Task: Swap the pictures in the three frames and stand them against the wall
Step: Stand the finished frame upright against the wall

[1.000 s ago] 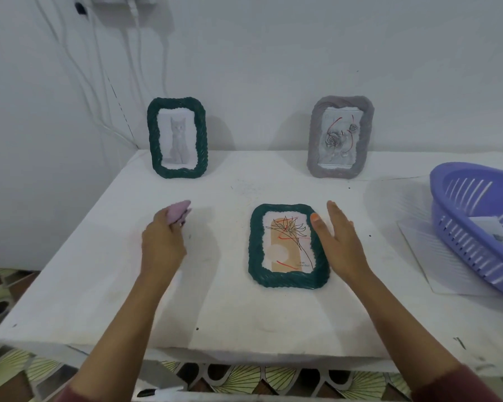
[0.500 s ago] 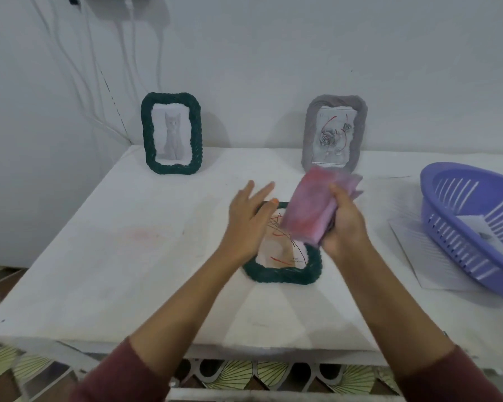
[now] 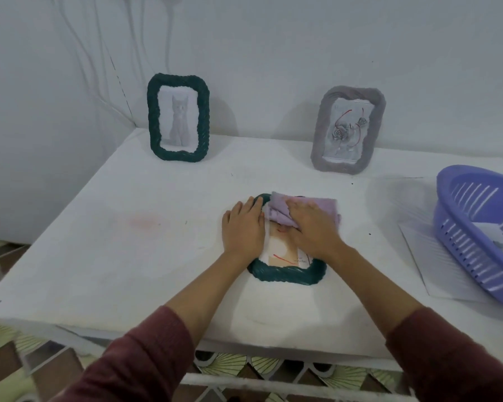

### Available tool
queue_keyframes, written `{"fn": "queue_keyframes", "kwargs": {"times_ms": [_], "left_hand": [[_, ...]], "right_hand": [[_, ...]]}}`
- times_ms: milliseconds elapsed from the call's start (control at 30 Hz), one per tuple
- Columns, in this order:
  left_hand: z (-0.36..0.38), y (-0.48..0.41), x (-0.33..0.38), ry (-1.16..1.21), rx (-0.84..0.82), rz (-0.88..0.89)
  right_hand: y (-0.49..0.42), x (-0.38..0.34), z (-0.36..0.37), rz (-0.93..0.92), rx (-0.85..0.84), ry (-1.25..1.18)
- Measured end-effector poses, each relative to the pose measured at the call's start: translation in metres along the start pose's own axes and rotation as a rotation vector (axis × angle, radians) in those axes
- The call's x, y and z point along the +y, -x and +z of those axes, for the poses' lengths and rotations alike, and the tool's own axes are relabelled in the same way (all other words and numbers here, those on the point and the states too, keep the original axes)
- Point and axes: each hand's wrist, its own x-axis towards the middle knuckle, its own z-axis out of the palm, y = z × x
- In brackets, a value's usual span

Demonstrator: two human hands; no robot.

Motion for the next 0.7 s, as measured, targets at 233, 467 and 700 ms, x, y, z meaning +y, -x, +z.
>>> {"fn": "queue_keyframes", "kwargs": {"times_ms": [233, 467, 700], "left_hand": [[0.000, 0.000, -0.003, -0.013, 0.017, 0.012], [0.001, -0.002, -0.004, -0.033, 0.027, 0.019], [0.001, -0.003, -0.004, -0.030, 0.043, 0.009]], "right_hand": [[0.064, 0.017, -0.020, -0.268, -0.153, -0.005], [0.003, 0.011, -0.014, -0.065, -0.111, 0.035], [0.071, 0.027, -0.032, -0.407, -0.280, -0.040]]}}
